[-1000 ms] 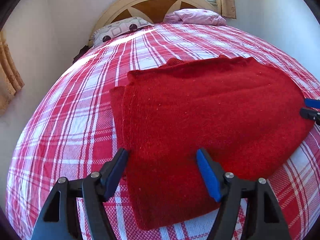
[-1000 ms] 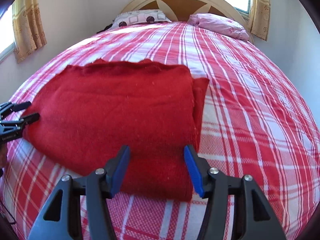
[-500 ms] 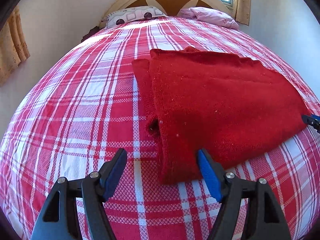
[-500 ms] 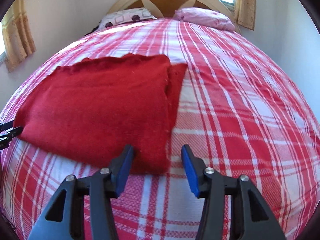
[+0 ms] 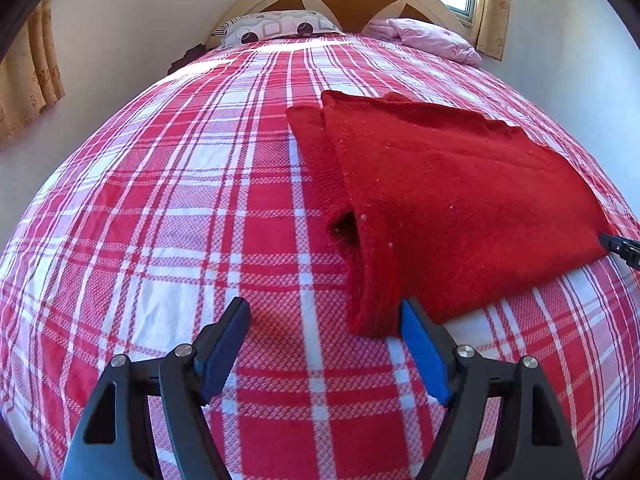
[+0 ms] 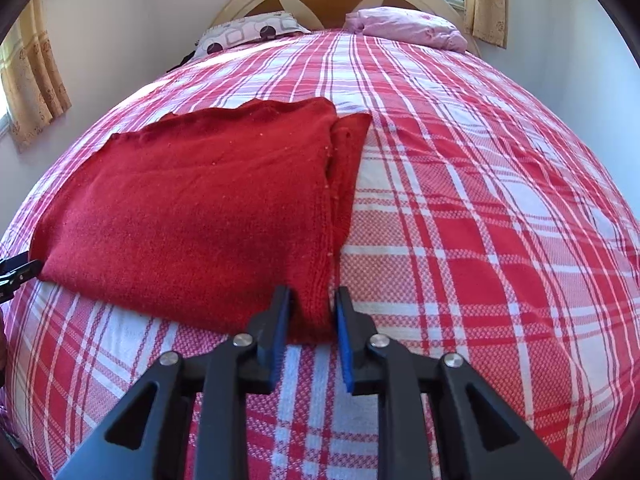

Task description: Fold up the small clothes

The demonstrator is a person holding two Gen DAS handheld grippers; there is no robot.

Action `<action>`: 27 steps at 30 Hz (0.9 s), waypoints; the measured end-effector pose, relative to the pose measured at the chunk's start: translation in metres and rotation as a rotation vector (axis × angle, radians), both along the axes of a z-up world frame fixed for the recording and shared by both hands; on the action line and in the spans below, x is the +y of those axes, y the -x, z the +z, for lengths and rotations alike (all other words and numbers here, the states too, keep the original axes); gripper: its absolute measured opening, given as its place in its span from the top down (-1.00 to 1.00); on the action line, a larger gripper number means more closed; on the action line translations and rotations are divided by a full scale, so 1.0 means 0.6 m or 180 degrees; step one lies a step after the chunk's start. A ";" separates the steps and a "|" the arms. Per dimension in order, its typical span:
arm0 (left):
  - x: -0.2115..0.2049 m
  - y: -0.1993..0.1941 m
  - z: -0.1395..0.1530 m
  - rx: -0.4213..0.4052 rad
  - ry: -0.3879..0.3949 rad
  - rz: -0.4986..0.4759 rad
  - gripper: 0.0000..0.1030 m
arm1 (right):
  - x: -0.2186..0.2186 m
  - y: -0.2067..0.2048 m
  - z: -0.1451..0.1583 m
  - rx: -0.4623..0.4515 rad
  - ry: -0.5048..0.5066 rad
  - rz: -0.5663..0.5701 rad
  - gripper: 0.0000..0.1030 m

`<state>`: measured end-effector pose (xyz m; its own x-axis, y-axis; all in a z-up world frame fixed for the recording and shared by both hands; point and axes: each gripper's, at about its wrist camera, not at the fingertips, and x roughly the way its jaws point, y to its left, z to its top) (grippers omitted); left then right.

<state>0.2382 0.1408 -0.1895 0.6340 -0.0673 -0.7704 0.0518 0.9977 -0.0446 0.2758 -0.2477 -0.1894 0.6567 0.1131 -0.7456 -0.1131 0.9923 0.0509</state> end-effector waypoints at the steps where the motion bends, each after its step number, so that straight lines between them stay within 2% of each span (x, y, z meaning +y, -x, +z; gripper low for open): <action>1: 0.005 0.002 0.001 0.0006 0.0005 0.0004 -0.50 | 0.000 0.000 0.000 0.0004 0.0016 -0.0008 0.52; 3: 0.016 0.009 0.002 -0.0003 -0.0004 -0.0005 -0.50 | -0.001 -0.002 0.002 0.0005 0.0020 -0.0024 0.47; 6: 0.035 0.022 0.006 -0.0075 -0.0263 0.0052 -0.50 | -0.007 0.008 0.011 -0.0004 0.0030 -0.0074 0.31; 10: 0.071 0.029 0.005 -0.0158 -0.0486 0.0179 -0.50 | -0.013 0.045 0.031 -0.0143 0.0153 -0.0145 0.28; 15: 0.097 0.023 0.001 -0.0111 -0.0424 0.0322 -0.50 | 0.012 0.074 0.061 -0.0319 0.0309 -0.0050 0.11; 19: 0.092 0.020 0.000 -0.0101 -0.0512 0.0343 -0.50 | 0.079 0.073 0.073 -0.0364 0.0404 0.0272 -0.12; 27: 0.105 0.007 -0.002 -0.0023 -0.0418 0.0338 -0.50 | 0.295 0.077 0.051 -0.0513 0.0828 0.1225 -0.14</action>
